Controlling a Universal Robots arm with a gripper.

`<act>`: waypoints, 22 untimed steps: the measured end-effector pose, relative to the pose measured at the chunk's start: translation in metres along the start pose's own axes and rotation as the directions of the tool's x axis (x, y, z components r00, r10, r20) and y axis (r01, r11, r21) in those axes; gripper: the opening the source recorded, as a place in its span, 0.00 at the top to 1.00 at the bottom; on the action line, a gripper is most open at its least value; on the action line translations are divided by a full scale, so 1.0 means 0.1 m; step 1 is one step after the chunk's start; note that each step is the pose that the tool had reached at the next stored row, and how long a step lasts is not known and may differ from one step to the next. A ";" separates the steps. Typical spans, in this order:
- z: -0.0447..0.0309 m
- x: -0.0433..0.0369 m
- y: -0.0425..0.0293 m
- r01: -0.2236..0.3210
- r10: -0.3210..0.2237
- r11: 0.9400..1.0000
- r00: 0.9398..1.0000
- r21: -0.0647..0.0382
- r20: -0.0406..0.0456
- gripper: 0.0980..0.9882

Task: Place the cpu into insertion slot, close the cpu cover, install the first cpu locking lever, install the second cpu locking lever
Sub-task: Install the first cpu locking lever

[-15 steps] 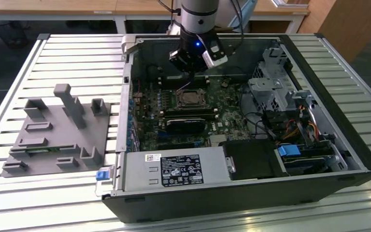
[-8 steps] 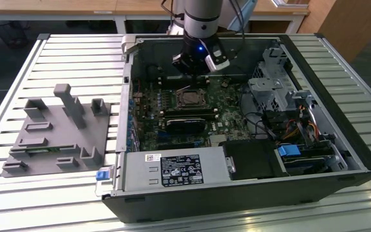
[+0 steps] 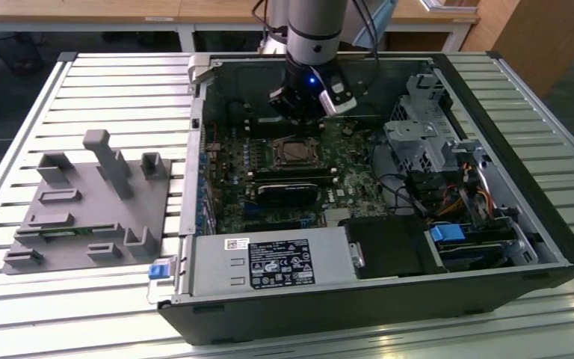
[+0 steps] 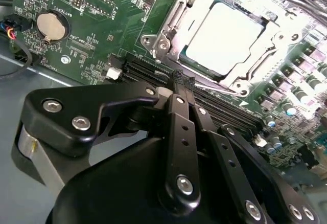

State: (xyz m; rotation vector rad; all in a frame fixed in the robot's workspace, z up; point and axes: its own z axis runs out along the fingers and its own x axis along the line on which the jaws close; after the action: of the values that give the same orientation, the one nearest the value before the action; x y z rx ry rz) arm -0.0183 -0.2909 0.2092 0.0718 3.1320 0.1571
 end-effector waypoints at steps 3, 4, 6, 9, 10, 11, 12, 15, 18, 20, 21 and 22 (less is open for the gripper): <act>0.018 -0.006 -0.001 0.000 0.000 1.000 1.000 0.000 0.000 0.99; 0.024 -0.006 -0.002 0.000 0.000 1.000 1.000 0.001 0.000 0.99; 0.038 -0.007 -0.002 0.000 0.000 1.000 1.000 0.001 0.000 0.99; 0.061 -0.009 -0.002 0.000 0.000 1.000 1.000 0.003 0.000 0.99; 0.067 -0.010 -0.001 0.000 0.000 1.000 1.000 0.005 0.000 0.99; 0.074 -0.012 -0.001 0.000 0.000 1.000 1.000 0.006 0.000 0.99; 0.081 -0.013 -0.001 0.000 0.000 1.000 1.000 0.007 0.000 0.99; 0.092 -0.017 -0.002 0.000 0.000 1.000 1.000 0.009 0.000 0.99; 0.085 -0.019 -0.001 0.000 0.000 1.000 1.000 0.009 0.000 0.99; 0.084 -0.021 0.000 0.000 0.000 1.000 1.000 0.008 0.000 0.99; 0.085 -0.023 0.000 0.000 0.000 1.000 1.000 0.009 0.001 0.99; 0.088 -0.025 0.000 0.000 0.000 1.000 1.000 0.011 0.001 0.99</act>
State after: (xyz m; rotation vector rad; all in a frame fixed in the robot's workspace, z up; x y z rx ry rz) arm -0.0158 -0.2901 0.2005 0.0718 3.1326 0.1390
